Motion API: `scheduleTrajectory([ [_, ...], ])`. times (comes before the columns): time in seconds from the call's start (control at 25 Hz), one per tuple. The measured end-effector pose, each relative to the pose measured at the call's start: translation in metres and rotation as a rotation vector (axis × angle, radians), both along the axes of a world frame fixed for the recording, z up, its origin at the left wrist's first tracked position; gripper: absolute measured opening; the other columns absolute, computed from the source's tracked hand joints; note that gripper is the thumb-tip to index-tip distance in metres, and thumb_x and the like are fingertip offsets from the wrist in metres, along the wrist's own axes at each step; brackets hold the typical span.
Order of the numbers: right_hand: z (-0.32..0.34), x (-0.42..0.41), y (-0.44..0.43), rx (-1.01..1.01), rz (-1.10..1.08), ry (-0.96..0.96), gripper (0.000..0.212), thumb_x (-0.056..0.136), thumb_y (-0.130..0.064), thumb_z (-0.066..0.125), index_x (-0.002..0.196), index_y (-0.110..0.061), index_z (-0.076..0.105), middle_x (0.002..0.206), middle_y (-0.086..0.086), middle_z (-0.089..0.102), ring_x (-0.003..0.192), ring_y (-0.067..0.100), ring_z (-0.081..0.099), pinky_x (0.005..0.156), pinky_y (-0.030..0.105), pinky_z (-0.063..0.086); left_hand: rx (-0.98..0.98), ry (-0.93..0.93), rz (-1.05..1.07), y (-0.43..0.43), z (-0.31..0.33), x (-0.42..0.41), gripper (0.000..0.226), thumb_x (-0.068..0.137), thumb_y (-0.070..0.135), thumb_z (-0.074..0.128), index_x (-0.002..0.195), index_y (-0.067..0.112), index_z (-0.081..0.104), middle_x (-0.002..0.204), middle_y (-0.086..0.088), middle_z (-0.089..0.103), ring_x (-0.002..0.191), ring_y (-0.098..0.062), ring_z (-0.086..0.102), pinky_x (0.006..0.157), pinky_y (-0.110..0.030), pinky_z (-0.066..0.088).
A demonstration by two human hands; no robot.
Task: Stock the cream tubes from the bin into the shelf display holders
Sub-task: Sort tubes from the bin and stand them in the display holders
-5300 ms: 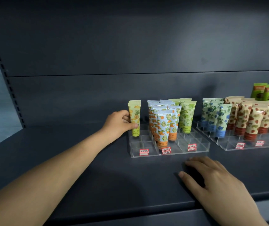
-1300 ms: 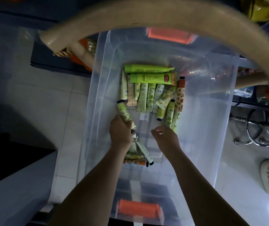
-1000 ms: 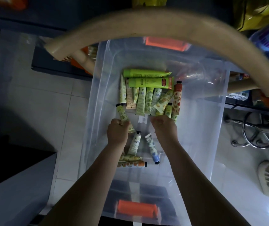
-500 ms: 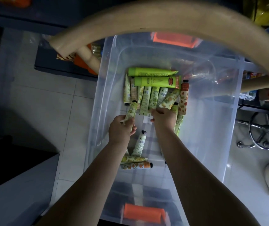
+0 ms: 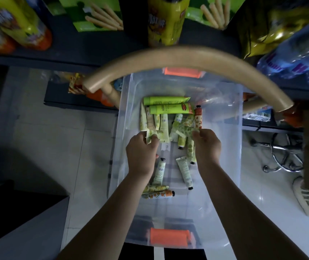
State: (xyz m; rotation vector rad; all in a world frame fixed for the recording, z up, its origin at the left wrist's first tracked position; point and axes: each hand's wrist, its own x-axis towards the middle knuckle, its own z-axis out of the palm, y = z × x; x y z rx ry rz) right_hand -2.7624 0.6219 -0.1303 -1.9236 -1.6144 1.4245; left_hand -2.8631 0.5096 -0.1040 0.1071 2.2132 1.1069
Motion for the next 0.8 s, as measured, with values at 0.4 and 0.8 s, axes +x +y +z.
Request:
scheduleTrajectory([
  [0.4,0.202,-0.007,0.020,0.206,-0.040,0.393,0.007,0.086,-0.019,0.066,0.084,-0.013,0.067,0.067,0.003,0.059,0.068,0.015,0.053,0.068,0.027,0.045,0.210,0.269,-0.273,0.003,0.183,-0.054,0.039,0.086,0.030,0.063,0.061,0.001,0.054,0.054,-0.010,0.051,0.051,-0.021,0.047,0.056,-0.028,0.034],
  [0.8,0.412,-0.014,0.033,0.423,0.129,0.640,0.038,0.086,-0.023,0.066,0.071,0.010,0.054,0.064,0.010,0.042,0.062,0.019,0.035,0.058,0.030,0.029,0.427,0.423,-0.528,0.009,0.397,-0.077,0.016,0.081,0.017,0.070,0.079,0.002,0.065,0.068,-0.001,0.070,0.057,-0.003,0.062,0.072,-0.035,0.052],
])
